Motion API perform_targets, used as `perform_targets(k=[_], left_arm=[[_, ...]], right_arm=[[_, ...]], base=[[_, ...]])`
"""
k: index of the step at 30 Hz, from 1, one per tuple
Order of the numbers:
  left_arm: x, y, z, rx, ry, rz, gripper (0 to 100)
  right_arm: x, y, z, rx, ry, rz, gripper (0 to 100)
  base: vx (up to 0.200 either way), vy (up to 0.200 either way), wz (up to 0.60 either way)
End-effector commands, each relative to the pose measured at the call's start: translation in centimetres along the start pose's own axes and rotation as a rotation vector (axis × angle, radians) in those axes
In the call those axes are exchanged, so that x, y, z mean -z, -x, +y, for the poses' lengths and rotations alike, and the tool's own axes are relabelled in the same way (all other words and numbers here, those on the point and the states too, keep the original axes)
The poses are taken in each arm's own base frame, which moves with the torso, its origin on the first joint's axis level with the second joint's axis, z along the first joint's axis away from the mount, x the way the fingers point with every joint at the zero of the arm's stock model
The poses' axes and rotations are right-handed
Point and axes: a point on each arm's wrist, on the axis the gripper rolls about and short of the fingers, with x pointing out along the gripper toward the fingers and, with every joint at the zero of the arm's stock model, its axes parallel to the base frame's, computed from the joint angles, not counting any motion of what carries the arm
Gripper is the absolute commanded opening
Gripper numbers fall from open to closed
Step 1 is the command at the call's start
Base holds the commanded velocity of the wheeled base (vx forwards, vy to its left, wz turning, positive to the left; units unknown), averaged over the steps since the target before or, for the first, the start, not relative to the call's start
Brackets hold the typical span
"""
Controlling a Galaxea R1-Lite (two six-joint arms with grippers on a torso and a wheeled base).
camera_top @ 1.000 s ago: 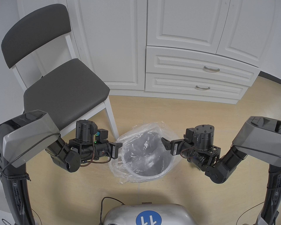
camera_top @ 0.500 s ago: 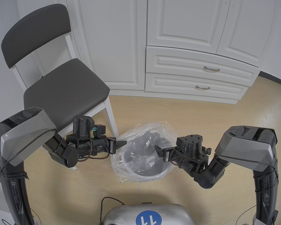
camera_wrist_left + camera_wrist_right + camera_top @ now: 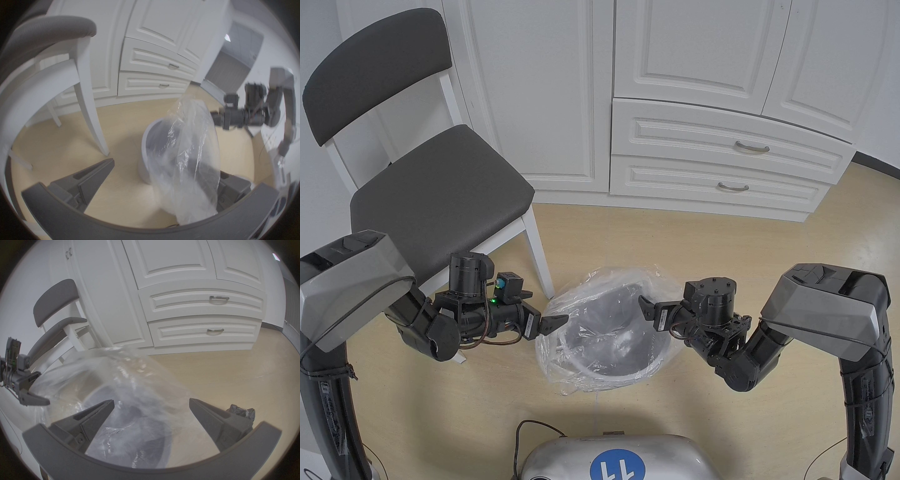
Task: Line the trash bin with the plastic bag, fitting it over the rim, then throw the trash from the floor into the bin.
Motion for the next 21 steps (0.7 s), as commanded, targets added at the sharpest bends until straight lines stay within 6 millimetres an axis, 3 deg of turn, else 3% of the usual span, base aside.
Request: perform_targets(k=[1, 10, 15, 21], left_arm=[[1.4, 1.7, 0.0, -0.028, -0.123, 0.052, 100], [1.7, 2.7, 0.0, 0.050, -0.207, -0.052, 100], [1.6, 3.1, 0.6, 0.176, -0.154, -0.124, 100], [1.4, 2.8, 0.8, 0.121, -0.157, -0.119, 100]], right_arm=[[-1.5, 0.3, -1.3, 0.043, 0.000, -0.010, 100], [-0.6, -0.2, -1.3, 0.047, 0.006, 0.010, 100], [0.4, -2.2, -1.5, 0.094, -0.006, -0.018, 100], [0.2, -2.8, -1.8, 0.107, -0.017, -0.036, 100]], base=[[0.000, 0.000, 0.00], [0.000, 0.000, 0.00], [0.000, 0.000, 0.00], [0.000, 0.000, 0.00]])
